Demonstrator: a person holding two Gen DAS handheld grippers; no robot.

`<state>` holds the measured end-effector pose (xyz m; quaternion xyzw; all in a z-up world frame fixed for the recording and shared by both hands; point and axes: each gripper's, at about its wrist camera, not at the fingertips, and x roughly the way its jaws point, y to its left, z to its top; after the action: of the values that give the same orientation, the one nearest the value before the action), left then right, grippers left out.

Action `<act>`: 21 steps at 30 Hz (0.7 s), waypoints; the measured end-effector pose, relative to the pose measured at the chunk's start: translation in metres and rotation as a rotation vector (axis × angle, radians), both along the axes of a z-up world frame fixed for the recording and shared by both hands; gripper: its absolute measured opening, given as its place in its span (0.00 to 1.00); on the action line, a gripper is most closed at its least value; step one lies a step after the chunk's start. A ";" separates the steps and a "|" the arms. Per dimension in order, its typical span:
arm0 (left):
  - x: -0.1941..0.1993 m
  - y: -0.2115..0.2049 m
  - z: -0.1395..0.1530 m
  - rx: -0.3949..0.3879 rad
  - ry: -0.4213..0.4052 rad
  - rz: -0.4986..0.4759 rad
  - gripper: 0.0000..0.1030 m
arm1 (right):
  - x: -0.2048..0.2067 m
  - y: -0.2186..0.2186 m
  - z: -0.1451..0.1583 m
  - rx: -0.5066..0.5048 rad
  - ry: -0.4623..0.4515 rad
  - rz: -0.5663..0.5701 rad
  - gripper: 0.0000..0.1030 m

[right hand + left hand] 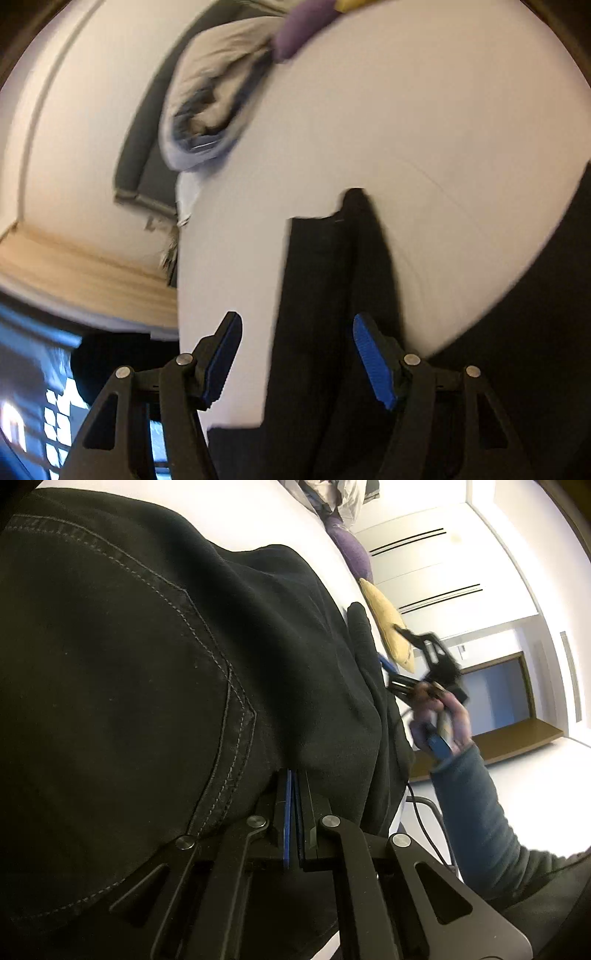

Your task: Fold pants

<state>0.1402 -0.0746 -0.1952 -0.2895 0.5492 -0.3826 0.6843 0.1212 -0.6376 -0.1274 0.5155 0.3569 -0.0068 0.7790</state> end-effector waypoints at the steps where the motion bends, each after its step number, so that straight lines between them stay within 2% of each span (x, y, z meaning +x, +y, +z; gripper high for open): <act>1: -0.001 0.000 0.000 -0.001 0.001 0.001 0.04 | 0.001 -0.003 -0.004 0.016 0.001 -0.007 0.65; 6: -0.005 0.001 0.001 -0.001 -0.012 -0.005 0.04 | 0.019 0.001 -0.016 -0.004 0.005 0.017 0.61; 9: -0.012 0.003 0.003 -0.003 -0.016 -0.007 0.04 | 0.026 -0.007 -0.024 0.013 0.020 0.006 0.50; 11: -0.005 0.003 0.005 -0.004 -0.016 -0.006 0.04 | 0.028 -0.012 -0.029 0.032 0.031 -0.001 0.39; 12: -0.005 0.003 0.006 -0.004 -0.017 -0.006 0.04 | 0.028 -0.014 -0.029 0.031 0.032 0.007 0.28; 13: -0.006 0.002 0.006 -0.003 -0.019 -0.007 0.04 | 0.029 -0.013 -0.029 0.020 0.032 0.023 0.13; 14: -0.007 0.003 0.006 -0.002 -0.020 -0.007 0.04 | 0.027 -0.011 -0.026 0.004 0.029 0.040 0.08; 17: -0.009 0.003 0.006 0.001 -0.022 -0.007 0.04 | 0.020 -0.007 -0.012 -0.044 -0.004 0.045 0.06; 21: -0.009 0.003 0.003 0.004 -0.022 -0.003 0.04 | -0.007 -0.014 0.021 -0.107 -0.070 0.008 0.05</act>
<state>0.1314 -0.0719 -0.1923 -0.2833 0.5427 -0.3856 0.6903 0.1144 -0.6512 -0.1060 0.4716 0.3308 -0.0045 0.8174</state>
